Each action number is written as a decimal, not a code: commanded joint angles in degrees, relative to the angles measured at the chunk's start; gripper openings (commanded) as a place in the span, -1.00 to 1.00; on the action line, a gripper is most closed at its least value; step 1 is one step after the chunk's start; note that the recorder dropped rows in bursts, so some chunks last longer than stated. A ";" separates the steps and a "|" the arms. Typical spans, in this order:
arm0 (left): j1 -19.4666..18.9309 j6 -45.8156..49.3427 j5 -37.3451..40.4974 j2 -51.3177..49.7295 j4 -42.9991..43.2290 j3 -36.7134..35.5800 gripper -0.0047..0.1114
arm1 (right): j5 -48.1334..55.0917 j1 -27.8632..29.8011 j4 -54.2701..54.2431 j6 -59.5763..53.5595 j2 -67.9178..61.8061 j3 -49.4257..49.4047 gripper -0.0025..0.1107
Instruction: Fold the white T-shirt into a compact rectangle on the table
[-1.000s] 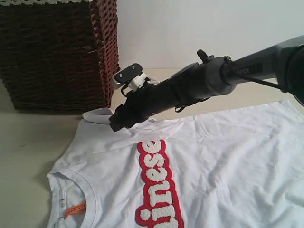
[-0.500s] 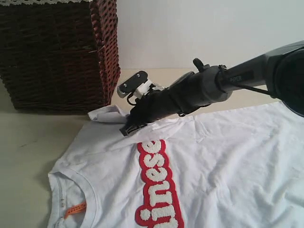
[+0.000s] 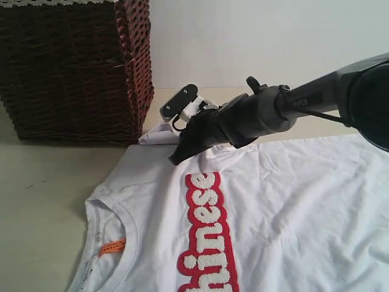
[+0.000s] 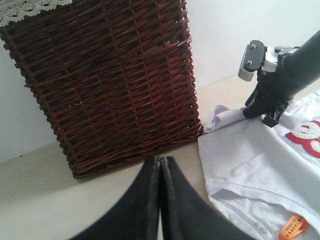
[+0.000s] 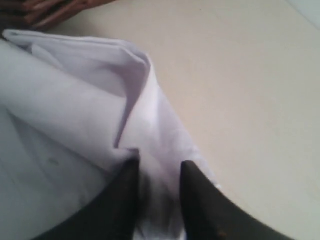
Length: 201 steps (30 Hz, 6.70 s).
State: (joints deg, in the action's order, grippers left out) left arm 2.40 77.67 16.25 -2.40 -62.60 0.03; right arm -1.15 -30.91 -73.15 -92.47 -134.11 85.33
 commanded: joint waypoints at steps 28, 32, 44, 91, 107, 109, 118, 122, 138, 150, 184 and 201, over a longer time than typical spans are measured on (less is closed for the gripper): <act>0.11 0.06 -0.09 0.43 -0.02 -0.03 -0.92 | 0.29 0.29 -0.43 4.36 -5.60 12.23 -0.31; 0.11 0.06 -0.09 0.43 -0.02 -0.03 -0.92 | -3.66 0.41 -0.31 4.21 -5.82 12.23 -0.82; 0.11 0.06 -0.09 0.43 -0.02 -0.03 -0.92 | -6.44 5.08 2.32 4.31 -5.82 14.48 -0.96; 0.11 0.06 -0.09 0.43 -0.02 -0.03 -0.92 | 56.94 3.89 23.79 2.56 4.63 5.28 -0.40; 0.11 0.06 -0.09 0.43 -0.02 -0.03 -0.92 | 37.46 3.89 24.46 12.90 -0.70 5.28 -0.27; 0.11 0.06 -0.09 0.43 -0.02 -0.03 -0.92 | 34.74 3.89 26.60 16.49 -0.42 5.28 -0.30; 0.11 0.06 -0.09 0.43 -0.02 -0.03 -0.92 | 12.56 4.25 31.40 25.49 0.83 5.38 -0.36; 0.11 0.06 -0.09 0.43 -0.02 -0.03 -0.92 | 10.66 4.38 31.49 26.21 0.83 5.38 -0.36; 0.11 0.06 -0.09 0.43 -0.02 -0.03 -0.92 | 29.24 4.38 32.65 25.75 1.82 5.28 -0.61; 0.11 0.06 -0.09 0.43 -0.02 -0.03 -0.92 | 24.62 4.38 38.87 29.79 -6.20 5.28 -0.96; 0.11 0.06 -0.09 0.43 -0.02 -0.03 -0.92 | 46.49 6.04 46.43 31.53 23.14 0.12 -0.29; 0.11 0.06 -0.09 0.43 -0.02 -0.03 -0.92 | 71.11 46.88 57.44 -20.31 34.10 -17.22 -0.29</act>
State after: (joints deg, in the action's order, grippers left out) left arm 2.40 77.67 16.25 -2.40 -62.60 0.03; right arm 69.67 11.70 -12.54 -111.62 -98.53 69.43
